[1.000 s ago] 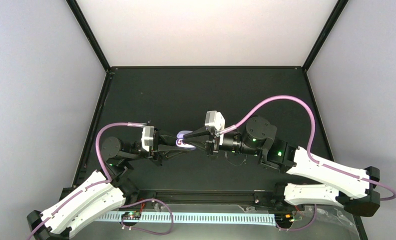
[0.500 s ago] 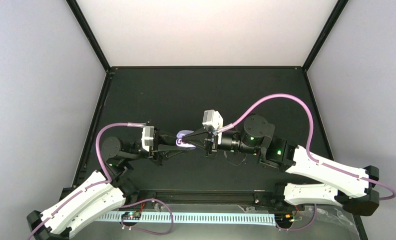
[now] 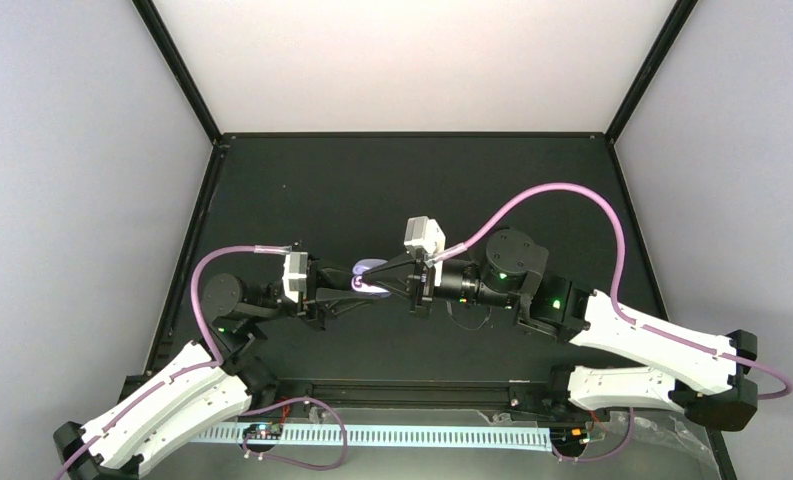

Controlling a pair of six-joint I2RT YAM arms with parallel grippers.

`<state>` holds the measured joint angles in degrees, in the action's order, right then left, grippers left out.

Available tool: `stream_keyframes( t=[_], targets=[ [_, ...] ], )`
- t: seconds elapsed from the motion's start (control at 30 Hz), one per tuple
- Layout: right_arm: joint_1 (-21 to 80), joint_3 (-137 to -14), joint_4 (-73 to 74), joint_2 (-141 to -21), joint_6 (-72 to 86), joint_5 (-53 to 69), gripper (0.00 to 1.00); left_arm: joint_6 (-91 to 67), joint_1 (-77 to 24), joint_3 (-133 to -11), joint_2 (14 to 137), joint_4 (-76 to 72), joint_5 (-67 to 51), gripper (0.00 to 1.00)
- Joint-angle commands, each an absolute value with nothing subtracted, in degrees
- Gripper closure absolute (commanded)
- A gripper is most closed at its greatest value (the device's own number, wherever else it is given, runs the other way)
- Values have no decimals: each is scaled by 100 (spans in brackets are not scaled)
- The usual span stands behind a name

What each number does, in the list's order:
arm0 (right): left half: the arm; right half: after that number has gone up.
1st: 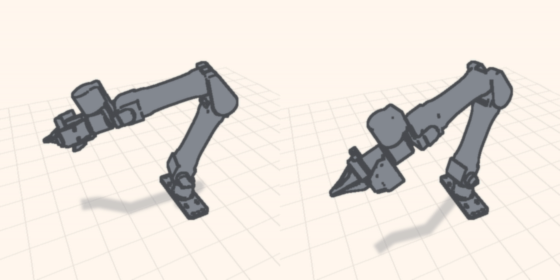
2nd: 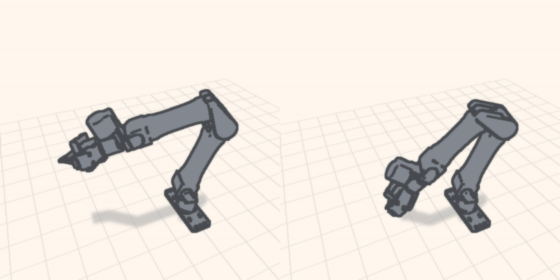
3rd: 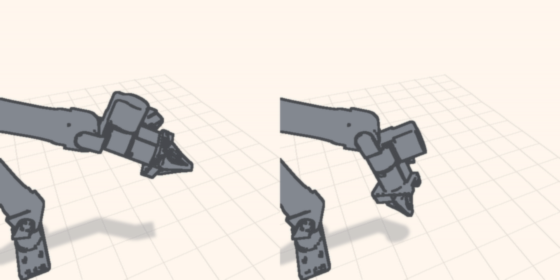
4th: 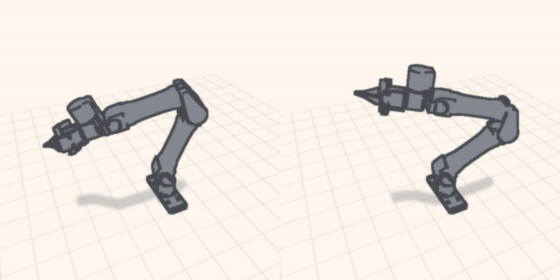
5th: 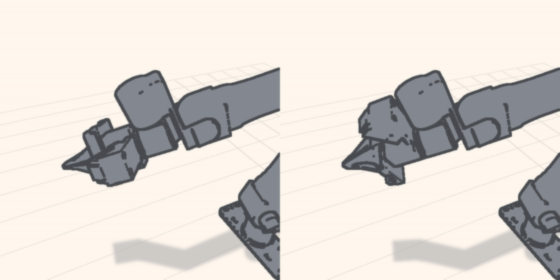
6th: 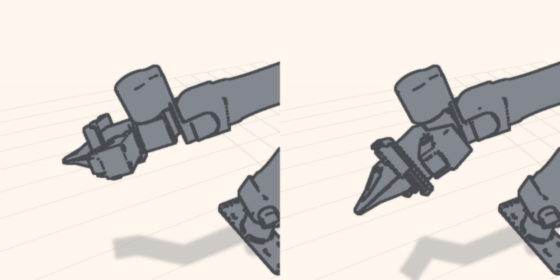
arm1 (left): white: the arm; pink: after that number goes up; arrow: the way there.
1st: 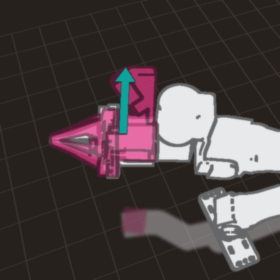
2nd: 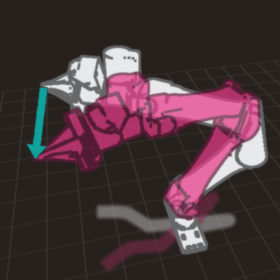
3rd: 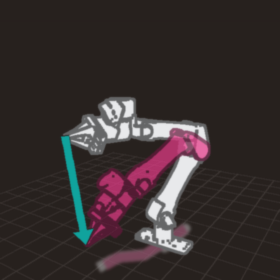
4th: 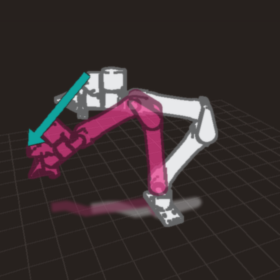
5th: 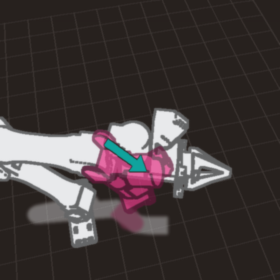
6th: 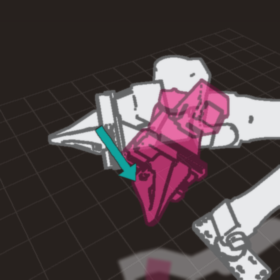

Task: Insert the wireless bluetooth earbuds into the charging case
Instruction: Place the earbud in the charging case.

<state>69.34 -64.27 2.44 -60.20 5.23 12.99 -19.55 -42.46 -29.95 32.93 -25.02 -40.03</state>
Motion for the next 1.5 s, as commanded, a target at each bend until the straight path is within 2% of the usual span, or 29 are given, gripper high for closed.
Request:
stream_keyframes(
  t=[0.0,0.37,0.5,1.0,1.17,1.3,1.47],
  targets=[
    [6977,-6497,102,-6134,733,1393,99,-1855,-4268,-3018,3219,-2540,-3833,98],
    [6974,-6429,146,-6131,714,1448,99,-1845,-4263,-3006,3142,-2519,-3752,98],
    [6974,-6412,125,-6053,680,1371,90,-1832,-4269,-2998,3138,-2479,-3744,99],
    [6973,-6473,105,-5786,676,1260,71,-1828,-4265,-2925,3159,-2444,-3716,98],
    [6968,-6478,177,-5667,603,1060,70,-1858,-4265,-2868,3165,-2460,-3705,99],
    [6970,-6572,297,-5763,582,1045,75,-1883,-4267,-2856,3167,-2452,-3720,99],
    [6969,-6590,263,-5778,598,1039,74,-1872,-4264,-2856,3119,-2407,-3722,99]
  ],
)
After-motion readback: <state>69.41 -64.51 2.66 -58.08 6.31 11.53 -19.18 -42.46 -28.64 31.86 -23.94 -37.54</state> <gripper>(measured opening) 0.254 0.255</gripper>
